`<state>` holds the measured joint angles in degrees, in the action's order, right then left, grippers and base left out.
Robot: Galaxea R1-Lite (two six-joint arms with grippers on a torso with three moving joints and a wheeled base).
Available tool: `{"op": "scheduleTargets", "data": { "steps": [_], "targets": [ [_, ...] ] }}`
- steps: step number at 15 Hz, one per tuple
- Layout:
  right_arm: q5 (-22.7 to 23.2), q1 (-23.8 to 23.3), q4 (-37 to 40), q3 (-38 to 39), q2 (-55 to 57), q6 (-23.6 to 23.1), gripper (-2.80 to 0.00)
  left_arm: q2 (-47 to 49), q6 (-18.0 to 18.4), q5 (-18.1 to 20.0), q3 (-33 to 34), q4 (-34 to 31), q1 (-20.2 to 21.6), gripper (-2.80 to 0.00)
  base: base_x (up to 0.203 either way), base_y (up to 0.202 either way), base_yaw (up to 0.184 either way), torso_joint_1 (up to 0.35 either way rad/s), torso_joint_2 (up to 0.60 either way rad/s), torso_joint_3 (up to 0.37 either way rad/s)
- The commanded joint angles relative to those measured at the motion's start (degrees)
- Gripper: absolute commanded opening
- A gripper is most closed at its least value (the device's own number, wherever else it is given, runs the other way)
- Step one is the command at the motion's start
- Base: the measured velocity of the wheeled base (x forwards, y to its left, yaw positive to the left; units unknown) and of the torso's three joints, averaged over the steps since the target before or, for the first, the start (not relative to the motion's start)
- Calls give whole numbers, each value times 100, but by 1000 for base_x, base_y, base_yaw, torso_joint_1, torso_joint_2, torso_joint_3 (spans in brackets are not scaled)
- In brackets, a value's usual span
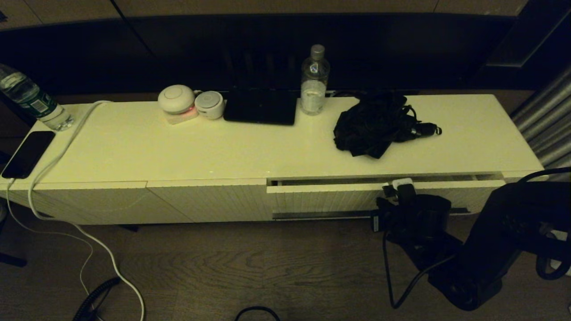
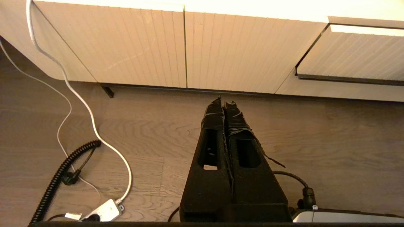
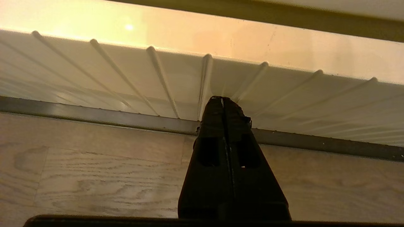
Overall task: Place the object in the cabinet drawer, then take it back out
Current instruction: Close the drawer
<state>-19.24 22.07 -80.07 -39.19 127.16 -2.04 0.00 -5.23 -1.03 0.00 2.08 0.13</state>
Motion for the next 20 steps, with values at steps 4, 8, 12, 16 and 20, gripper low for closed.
{"op": "scheduleTargets", "data": {
  "steps": [4,8,12,16,20],
  "targets": [
    [122,-97,-383,-248,378,-220,-280,-9,-4,-2,0,2,4,-280,0,0,0,0,0,0],
    [131,-89,-414,-310,425,-289,-280,-9,-4,-2,0,2,4,-280,0,0,0,0,0,0],
    [84,-81,-460,-3,-83,-299,-280,-9,-4,-2,0,2,4,-280,0,0,0,0,0,0],
    [47,-55,-425,953,-1384,-441,-280,-9,-4,-2,0,2,4,-280,0,0,0,0,0,0],
    [0,-81,158,1995,-3675,-846,-280,-9,-4,-2,0,2,4,-280,0,0,0,0,0,0]
  ]
}}
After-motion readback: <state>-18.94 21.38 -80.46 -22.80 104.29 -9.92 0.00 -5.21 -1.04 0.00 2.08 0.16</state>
